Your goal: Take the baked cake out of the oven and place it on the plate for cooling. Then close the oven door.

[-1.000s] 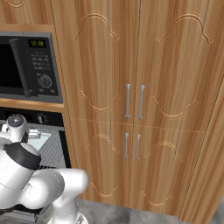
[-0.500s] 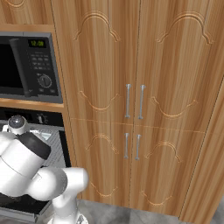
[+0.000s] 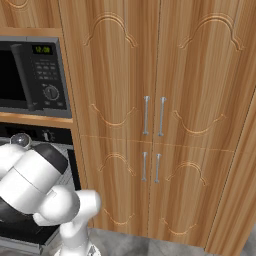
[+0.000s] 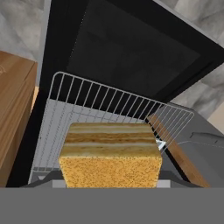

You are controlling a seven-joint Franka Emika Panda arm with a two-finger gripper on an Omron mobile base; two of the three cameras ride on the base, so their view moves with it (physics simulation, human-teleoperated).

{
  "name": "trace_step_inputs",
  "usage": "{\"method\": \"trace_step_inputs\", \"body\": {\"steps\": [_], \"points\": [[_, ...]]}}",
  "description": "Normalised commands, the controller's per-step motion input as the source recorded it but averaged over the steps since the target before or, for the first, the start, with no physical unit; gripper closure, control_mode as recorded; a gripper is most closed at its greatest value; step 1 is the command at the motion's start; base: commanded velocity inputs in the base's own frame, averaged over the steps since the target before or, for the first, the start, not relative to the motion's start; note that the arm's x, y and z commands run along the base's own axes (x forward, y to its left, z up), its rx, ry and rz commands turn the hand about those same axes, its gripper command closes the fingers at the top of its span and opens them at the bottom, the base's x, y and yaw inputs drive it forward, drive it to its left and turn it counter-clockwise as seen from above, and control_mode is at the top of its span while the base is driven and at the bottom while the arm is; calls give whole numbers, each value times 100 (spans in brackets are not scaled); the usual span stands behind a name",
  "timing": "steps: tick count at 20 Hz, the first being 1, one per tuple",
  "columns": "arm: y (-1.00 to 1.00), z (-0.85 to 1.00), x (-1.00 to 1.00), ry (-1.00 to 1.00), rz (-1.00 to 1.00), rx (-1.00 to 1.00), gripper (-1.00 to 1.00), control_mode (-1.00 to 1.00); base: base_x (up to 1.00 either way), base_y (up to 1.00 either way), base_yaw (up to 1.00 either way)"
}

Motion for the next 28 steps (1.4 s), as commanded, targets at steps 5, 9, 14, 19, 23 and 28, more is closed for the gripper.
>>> {"method": "trace_step_inputs", "body": {"steps": [5, 9, 14, 19, 23, 28], "points": [[0, 0, 0, 0, 0, 0, 100, 100, 0, 0, 0], [0, 0, 0, 0, 0, 0, 100, 100, -2, -1, 0], [0, 0, 0, 0, 0, 0, 100, 100, -12, -40, 0], [0, 0, 0, 0, 0, 0, 100, 100, -20, -45, -2], [0, 0, 0, 0, 0, 0, 100, 100, -34, -43, -5], [0, 0, 0, 0, 0, 0, 100, 100, -31, -44, -7]]}}
